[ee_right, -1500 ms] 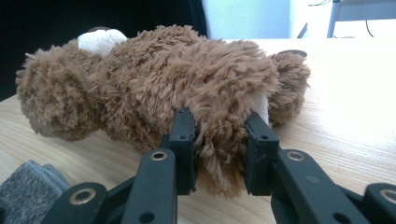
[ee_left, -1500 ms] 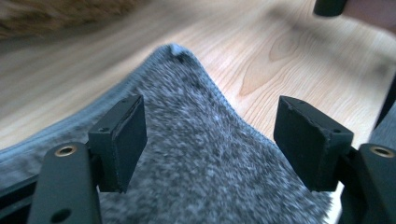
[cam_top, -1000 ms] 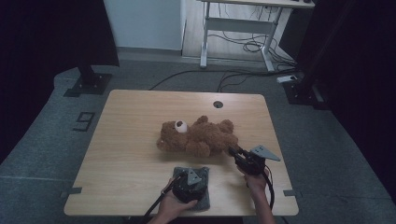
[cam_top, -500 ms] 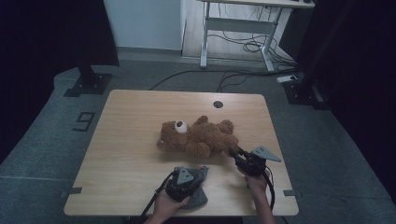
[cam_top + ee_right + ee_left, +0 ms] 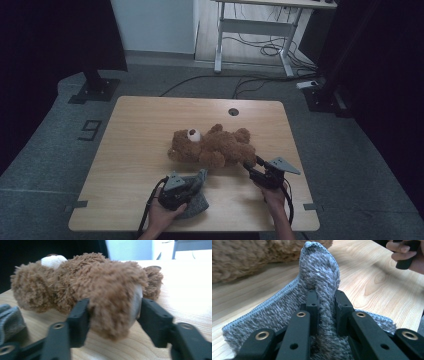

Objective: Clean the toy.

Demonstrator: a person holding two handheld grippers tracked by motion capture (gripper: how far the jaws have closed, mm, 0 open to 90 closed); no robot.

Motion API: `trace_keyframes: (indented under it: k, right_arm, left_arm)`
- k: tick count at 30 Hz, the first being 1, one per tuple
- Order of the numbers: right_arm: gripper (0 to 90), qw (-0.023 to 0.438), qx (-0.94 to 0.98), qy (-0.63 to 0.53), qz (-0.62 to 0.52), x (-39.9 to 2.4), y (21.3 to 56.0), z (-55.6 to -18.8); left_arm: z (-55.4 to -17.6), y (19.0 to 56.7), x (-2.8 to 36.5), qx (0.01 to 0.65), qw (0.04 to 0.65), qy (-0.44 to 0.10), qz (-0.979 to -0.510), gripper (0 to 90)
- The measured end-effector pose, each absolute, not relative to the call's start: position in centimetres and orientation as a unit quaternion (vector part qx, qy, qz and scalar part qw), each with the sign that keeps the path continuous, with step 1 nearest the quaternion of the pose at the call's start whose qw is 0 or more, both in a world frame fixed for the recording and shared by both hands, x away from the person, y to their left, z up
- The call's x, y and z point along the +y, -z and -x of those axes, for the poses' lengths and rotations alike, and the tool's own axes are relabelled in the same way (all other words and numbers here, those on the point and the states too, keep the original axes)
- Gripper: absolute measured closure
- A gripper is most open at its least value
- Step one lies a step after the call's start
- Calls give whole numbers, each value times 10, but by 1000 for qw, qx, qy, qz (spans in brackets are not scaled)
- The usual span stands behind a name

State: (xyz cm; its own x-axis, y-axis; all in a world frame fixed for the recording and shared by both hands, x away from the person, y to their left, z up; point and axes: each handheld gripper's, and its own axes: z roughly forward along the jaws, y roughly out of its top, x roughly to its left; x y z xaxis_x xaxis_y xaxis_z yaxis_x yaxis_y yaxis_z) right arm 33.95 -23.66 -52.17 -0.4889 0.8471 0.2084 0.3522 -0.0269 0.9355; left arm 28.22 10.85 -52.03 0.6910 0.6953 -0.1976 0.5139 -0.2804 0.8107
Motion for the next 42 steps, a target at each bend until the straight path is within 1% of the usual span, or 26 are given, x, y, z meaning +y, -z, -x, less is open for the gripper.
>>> trace_keyframes:
  k: [2, 6, 9, 11, 12, 13, 14, 16, 17, 19, 26, 31, 34, 39, 42]
  right_arm:
    - [341, 228, 659, -553, -456, -235, 522, -341]
    - [284, 231, 652, -558, -459, -234, 520, -346]
    - [256, 224, 649, -566, -456, -231, 515, -355]
    - [255, 220, 650, -567, -456, -231, 515, -357]
    - [271, 212, 650, -570, -455, -229, 514, -360]
    - [375, 205, 655, -572, -449, -226, 514, -363]
    - [375, 205, 655, -572, -449, -226, 514, -363]
    - [463, 212, 661, -560, -453, -223, 515, -364]
    - [501, 206, 664, -556, -455, -223, 517, -365]
    - [553, 206, 673, -549, -451, -223, 519, -363]
    - [577, 208, 687, -541, -439, -225, 521, -359]
    - [583, 208, 691, -538, -437, -226, 523, -356]
    - [583, 206, 690, -537, -439, -225, 524, -355]
    - [590, 207, 692, -537, -436, -226, 527, -353]
    - [602, 205, 694, -537, -434, -226, 528, -353]
  left_arm:
    - [-283, 520, 112, 384, 464, -98, -792, 765]
    - [-285, 520, 115, 388, 462, -94, -792, 764]
    - [-285, 520, 115, 388, 462, -93, -792, 763]
    - [-284, 520, 114, 386, 463, -92, -792, 763]
    - [-284, 519, 114, 386, 464, -92, -792, 763]
    - [-284, 518, 114, 386, 465, -93, -791, 764]
    - [-284, 518, 115, 386, 466, -93, -791, 764]
    - [-284, 515, 117, 387, 470, -96, -788, 763]
    - [-285, 513, 118, 388, 472, -98, -786, 764]
    - [-286, 508, 120, 388, 476, -102, -782, 764]
    - [-294, 481, 131, 390, 512, -112, -757, 764]
    - [-316, 467, 123, 385, 517, -118, -755, 764]
    - [-329, 466, 111, 376, 524, -102, -757, 765]
    - [-346, 473, 83, 369, 497, -110, -778, 765]
    - [-352, 482, 77, 374, 488, -109, -781, 764]
